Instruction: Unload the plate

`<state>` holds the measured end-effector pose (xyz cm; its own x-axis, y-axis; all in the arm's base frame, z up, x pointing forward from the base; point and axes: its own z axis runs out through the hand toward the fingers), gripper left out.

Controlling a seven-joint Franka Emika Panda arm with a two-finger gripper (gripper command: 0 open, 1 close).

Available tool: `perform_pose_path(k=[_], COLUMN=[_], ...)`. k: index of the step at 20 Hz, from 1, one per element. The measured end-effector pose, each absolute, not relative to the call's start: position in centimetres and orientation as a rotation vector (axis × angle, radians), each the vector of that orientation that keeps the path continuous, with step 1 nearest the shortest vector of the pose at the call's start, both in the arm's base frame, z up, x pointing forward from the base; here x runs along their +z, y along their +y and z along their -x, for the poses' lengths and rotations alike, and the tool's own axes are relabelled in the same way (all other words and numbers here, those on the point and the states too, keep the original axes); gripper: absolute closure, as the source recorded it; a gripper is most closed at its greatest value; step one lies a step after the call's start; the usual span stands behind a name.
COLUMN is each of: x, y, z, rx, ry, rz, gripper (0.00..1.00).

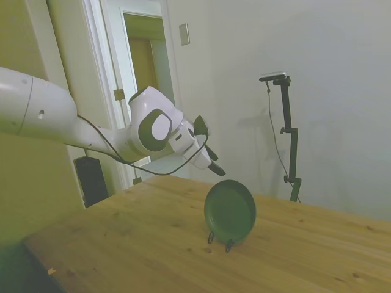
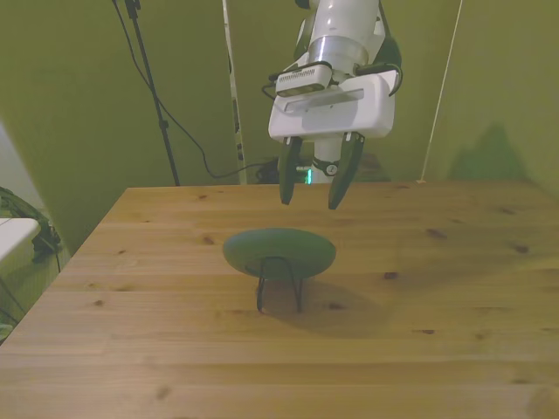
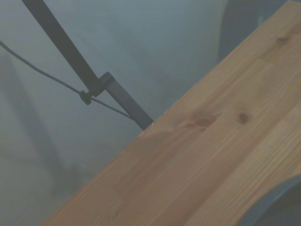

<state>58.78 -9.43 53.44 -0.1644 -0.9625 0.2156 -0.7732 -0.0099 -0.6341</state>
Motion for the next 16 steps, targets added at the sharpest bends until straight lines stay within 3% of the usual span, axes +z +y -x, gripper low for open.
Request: perform_pose_path(k=[9, 16], x=[51.8, 50.4], y=[-13.4, -14.2], z=[-57.1, -59.9], rx=[-0.938, -0.947], ry=[2.08, 2.07], rz=[1.777, 1.77], gripper=[0.0, 0.0])
